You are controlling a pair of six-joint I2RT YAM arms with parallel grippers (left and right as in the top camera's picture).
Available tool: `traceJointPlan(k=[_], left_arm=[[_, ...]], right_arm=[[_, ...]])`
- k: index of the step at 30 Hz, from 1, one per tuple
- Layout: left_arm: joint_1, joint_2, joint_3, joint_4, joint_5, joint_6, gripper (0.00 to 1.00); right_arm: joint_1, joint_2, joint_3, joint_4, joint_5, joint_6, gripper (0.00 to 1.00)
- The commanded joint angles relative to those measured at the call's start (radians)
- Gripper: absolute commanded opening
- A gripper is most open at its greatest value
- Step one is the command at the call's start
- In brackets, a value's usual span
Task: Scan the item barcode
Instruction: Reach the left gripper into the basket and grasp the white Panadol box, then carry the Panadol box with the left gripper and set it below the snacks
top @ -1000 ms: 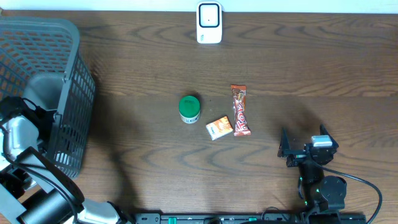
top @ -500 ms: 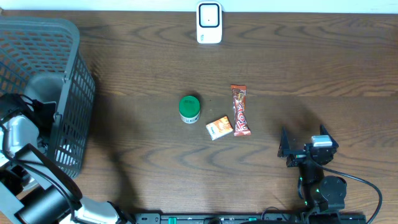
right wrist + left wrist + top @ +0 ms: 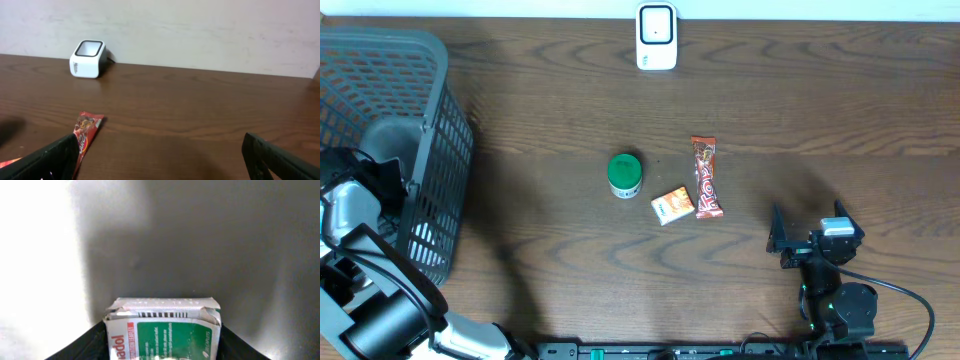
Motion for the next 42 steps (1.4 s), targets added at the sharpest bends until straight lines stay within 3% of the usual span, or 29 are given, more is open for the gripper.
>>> traceJointPlan(k=[1, 5, 9, 15, 22, 29, 32, 33, 34, 36, 39, 42], left_arm=[[-0.004, 0.067, -0.042, -0.053, -0.029, -0.066, 0.56], [-0.004, 0.067, -0.042, -0.056, -0.029, -0.125, 0.52], [-0.004, 0.066, -0.028, -0.078, -0.028, -0.144, 0.38], [-0.004, 0.029, 0.059, -0.105, -0.030, -0.143, 0.38], [-0.004, -0.081, 0.314, -0.190, -0.032, -0.145, 0.38], [-0.004, -0.295, 0.596, -0.177, -0.027, -0.256, 0.38], [-0.004, -0.385, 0.661, -0.148, 0.112, -0.344, 0.38], [-0.004, -0.417, 0.672, -0.136, 0.210, -0.371, 0.38], [-0.011, -0.468, 0.673, -0.119, 0.401, -0.412, 0.38], [-0.039, -0.501, 0.673, -0.129, 0.564, -0.446, 0.38], [-0.143, -0.515, 0.673, -0.204, 0.697, -0.450, 0.38], [-0.308, -0.499, 0.653, -0.301, 0.716, -0.443, 0.38]], right_arm=[[-0.009, -0.005, -0.001, -0.003, 0.005, 0.017, 0.99], [-0.009, -0.005, -0.001, -0.003, 0.005, 0.017, 0.99], [-0.009, -0.005, -0.001, -0.003, 0.005, 0.017, 0.99], [-0.009, -0.005, -0.001, -0.003, 0.005, 0.017, 0.99], [-0.009, -0.005, -0.001, -0.003, 0.005, 0.017, 0.99], [-0.009, -0.005, -0.001, -0.003, 0.005, 0.017, 0.99], [-0.009, -0.005, -0.001, -0.003, 0.005, 0.017, 0.99], [-0.009, -0.005, -0.001, -0.003, 0.005, 0.017, 0.99], [-0.009, -0.005, -0.001, -0.003, 0.005, 0.017, 0.99], [-0.009, -0.005, -0.001, -0.003, 0.005, 0.017, 0.99], [-0.009, -0.005, -0.001, -0.003, 0.005, 0.017, 0.99], [-0.009, -0.005, -0.001, -0.003, 0.005, 0.017, 0.99]])
